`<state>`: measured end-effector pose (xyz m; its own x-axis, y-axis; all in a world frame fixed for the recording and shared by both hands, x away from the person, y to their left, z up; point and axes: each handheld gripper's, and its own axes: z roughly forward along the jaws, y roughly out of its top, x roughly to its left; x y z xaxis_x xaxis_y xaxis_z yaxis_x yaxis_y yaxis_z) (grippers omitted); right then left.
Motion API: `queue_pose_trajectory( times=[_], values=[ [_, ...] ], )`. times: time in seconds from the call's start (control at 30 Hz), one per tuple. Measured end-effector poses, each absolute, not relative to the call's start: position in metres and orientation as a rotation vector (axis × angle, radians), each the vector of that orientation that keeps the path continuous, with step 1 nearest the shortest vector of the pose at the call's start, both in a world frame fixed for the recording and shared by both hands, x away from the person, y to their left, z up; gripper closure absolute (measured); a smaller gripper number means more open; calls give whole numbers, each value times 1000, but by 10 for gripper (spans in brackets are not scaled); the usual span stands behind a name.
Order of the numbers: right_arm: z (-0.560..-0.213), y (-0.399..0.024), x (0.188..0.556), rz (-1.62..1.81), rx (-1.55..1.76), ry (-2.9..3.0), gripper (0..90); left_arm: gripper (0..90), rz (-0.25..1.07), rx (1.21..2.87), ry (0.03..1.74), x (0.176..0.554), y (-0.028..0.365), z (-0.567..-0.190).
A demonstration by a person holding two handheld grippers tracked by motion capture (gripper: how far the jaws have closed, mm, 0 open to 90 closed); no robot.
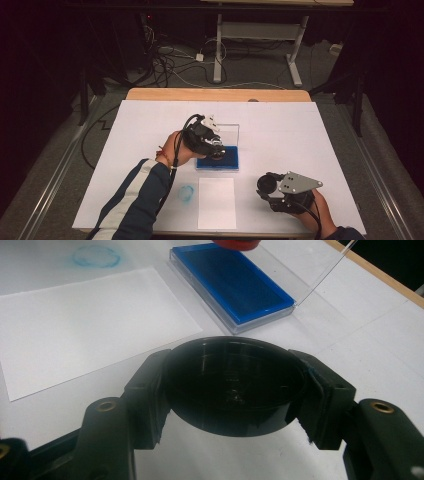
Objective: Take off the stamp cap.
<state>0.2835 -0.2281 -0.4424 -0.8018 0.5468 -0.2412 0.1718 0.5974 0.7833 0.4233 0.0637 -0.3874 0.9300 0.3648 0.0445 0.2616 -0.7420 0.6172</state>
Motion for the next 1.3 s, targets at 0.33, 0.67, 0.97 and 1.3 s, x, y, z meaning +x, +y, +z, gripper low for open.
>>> queue_pose_trajectory(
  times=[0.33,0.67,0.97,1.3],
  values=[
    [-444,-228,284,1077,575,2372,384,545,200,2478,478,432,56,-406],
    [-444,-228,284,1073,570,2378,384,545,187,2490,486,432,56,-418],
    [-445,-228,284,1069,568,2386,384,546,168,2448,504,433,60,-422],
    [-445,-228,284,1067,568,2385,384,545,157,2429,511,433,62,-424]
  ],
)
